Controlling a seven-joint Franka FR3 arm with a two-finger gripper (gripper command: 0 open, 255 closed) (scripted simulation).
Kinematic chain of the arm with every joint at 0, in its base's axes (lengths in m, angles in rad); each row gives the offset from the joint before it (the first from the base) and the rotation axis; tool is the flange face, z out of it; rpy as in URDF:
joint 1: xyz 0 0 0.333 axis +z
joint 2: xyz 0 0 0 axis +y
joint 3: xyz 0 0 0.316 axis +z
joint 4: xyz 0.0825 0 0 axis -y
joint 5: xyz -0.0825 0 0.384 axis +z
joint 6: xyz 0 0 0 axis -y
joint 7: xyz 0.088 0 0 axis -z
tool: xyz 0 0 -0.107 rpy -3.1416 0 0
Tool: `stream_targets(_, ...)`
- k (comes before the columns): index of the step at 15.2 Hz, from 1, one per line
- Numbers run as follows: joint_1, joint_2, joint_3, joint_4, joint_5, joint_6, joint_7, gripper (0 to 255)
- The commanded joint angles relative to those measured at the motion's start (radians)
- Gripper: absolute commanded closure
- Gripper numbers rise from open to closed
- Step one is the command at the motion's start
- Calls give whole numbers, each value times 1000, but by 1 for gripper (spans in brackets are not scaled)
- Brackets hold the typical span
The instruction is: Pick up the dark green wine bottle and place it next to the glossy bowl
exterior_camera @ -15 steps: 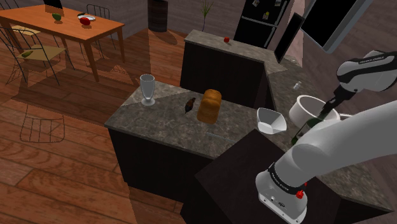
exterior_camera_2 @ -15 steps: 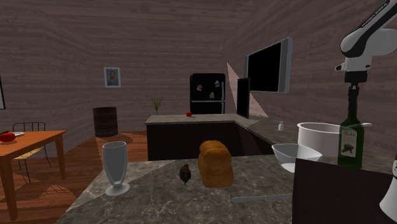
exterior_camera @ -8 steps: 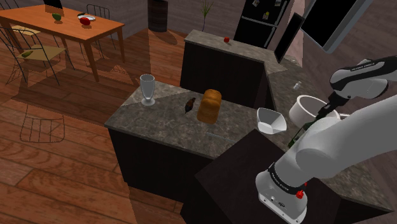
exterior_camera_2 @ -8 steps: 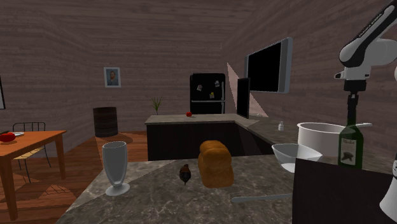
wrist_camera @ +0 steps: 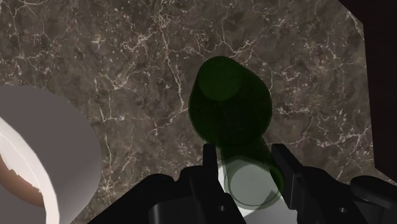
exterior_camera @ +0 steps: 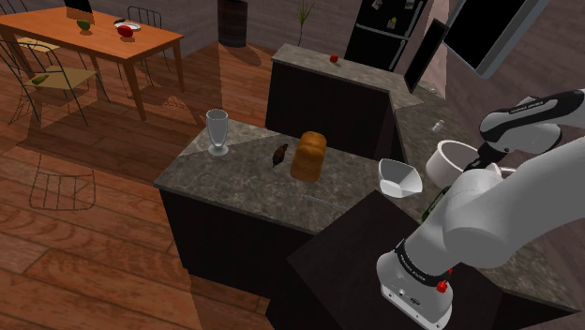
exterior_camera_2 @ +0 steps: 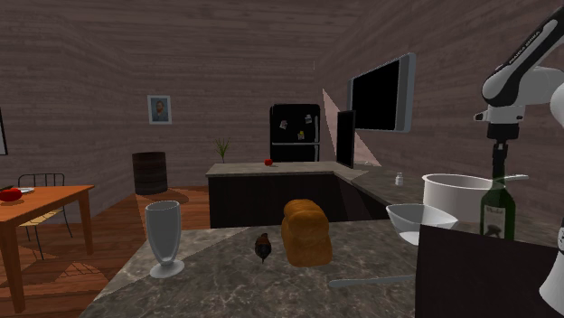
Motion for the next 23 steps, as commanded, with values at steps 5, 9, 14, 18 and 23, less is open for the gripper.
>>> stream_targets(5,3,0,-3,0,-1,2,1,255)
stream_targets(9,3,0,-3,0,-1,2,1,0)
stream_targets(14,-228,11,254,13,66,-87,-42,0)
stream_targets(18,-273,-11,308,22,53,-121,-32,0)
stream_targets(23,-273,-11,308,22,53,-121,-32,0)
